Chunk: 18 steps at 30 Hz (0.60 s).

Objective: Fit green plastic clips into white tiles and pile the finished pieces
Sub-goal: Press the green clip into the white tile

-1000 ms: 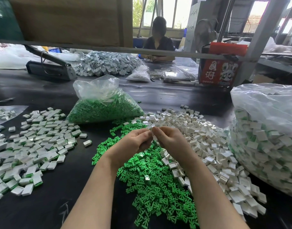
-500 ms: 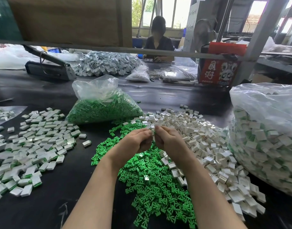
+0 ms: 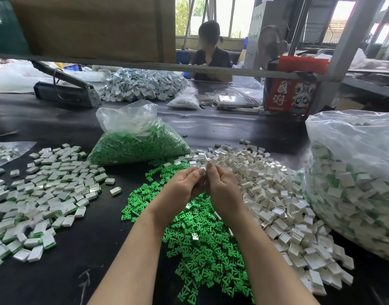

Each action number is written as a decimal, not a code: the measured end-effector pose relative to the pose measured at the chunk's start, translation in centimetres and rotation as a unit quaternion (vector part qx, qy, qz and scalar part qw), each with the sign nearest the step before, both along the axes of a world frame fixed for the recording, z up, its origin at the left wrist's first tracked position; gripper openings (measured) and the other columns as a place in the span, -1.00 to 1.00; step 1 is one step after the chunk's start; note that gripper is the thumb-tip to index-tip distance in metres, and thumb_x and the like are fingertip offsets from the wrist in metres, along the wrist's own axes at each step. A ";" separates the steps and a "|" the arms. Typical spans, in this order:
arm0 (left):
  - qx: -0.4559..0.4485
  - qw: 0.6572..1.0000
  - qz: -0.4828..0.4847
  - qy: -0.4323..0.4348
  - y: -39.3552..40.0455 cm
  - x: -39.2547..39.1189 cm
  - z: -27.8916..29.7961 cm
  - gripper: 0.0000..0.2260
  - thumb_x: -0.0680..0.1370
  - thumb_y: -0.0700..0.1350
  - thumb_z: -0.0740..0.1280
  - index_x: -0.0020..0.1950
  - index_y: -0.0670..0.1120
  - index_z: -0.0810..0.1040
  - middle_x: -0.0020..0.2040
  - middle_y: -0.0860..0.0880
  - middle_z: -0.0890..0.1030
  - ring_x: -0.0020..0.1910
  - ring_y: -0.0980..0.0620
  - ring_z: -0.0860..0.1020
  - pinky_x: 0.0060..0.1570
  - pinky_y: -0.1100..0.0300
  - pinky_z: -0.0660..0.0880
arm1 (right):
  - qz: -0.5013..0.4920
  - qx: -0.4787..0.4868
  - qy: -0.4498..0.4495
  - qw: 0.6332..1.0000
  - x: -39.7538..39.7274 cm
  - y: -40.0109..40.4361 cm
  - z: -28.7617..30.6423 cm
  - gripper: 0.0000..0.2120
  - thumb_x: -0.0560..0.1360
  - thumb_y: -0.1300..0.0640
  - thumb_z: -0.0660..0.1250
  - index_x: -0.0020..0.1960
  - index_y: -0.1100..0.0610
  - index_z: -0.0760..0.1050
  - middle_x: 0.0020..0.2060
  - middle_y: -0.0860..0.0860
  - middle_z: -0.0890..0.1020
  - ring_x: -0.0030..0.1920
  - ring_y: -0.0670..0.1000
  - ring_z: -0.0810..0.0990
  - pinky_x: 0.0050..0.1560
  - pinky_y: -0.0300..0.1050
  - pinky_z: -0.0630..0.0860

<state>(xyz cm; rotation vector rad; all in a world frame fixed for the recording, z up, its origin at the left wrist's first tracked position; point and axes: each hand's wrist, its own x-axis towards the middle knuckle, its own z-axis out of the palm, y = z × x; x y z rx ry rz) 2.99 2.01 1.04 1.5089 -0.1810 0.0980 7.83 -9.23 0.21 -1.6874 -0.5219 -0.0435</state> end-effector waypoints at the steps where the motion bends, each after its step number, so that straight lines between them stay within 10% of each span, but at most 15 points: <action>1: -0.002 1.000 -0.002 -0.002 0.0 -0.1 0.0 -0.72 0.70 -0.24 0.05 -0.10 -0.12 0.49 -0.41 0.19 0.57 -0.40 0.32 0.53 -0.34 0.49 0.44 | -0.006 -0.005 -0.006 1.000 0.0 0.0 -0.1 -0.62 0.68 0.10 0.10 -0.31 0.09 0.38 -0.43 -0.05 0.43 -0.41 -0.07 0.36 -0.33 -0.10 0.32; 7: -0.017 1.000 0.011 0.019 0.3 0.1 -0.4 -0.72 0.69 -0.18 0.12 -0.07 -0.09 0.60 -0.26 0.06 0.59 -0.26 0.23 0.56 -0.20 0.41 0.50 | -0.033 -0.041 -0.030 0.998 -0.3 0.2 -0.2 -0.61 0.67 0.03 0.10 -0.28 0.12 0.42 -0.38 0.02 0.51 -0.34 0.01 0.48 -0.24 0.07 0.46; 11: 0.034 0.999 0.012 0.008 1.1 0.1 -0.1 -0.67 0.64 -0.07 0.19 -0.31 0.05 0.55 -0.37 0.02 0.37 -0.42 0.16 0.32 -0.40 0.40 0.32 | 0.035 0.030 0.056 0.997 -0.3 0.2 0.5 -0.55 0.68 0.11 0.08 -0.19 0.45 0.39 -0.29 0.45 0.50 -0.26 0.42 0.50 -0.12 0.33 0.50; 18: 0.062 0.998 -0.024 0.011 1.8 0.1 0.0 -0.71 0.58 0.01 0.20 -0.36 0.06 0.46 -0.39 0.01 0.32 -0.42 0.13 0.24 -0.44 0.38 0.25 | 0.059 0.061 0.087 0.993 -0.3 0.0 0.9 -0.59 0.66 0.19 0.12 -0.38 0.12 0.27 -0.53 -0.07 0.28 -0.46 -0.04 0.22 -0.34 -0.06 0.18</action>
